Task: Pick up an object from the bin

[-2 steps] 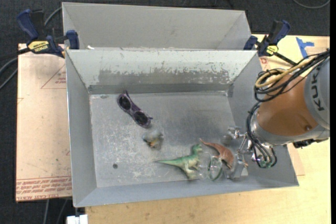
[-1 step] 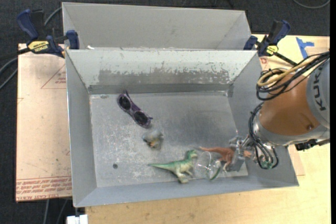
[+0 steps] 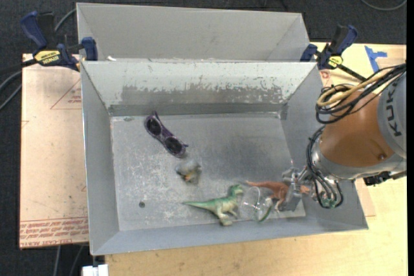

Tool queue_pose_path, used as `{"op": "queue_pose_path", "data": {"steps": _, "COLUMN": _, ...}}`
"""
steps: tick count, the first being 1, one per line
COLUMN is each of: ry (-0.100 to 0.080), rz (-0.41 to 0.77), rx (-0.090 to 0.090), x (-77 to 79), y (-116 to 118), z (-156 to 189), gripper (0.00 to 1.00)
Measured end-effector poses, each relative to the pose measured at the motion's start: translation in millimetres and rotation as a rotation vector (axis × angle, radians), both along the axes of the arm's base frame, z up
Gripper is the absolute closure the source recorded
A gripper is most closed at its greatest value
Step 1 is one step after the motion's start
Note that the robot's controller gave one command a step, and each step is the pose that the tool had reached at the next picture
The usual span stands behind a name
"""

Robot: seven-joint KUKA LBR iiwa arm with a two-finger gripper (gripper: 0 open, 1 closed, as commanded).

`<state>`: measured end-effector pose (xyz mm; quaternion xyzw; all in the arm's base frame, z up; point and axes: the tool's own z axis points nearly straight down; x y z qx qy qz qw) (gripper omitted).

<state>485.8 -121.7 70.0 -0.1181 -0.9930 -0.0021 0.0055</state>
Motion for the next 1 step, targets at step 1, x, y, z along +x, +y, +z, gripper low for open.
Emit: {"op": "queue_pose_path", "data": {"steps": 1, "ry": 0.003, "rz": 0.000, "rx": 0.001, "x": -0.6, "y": 0.2, "z": 1.9, "gripper": 1.00}}
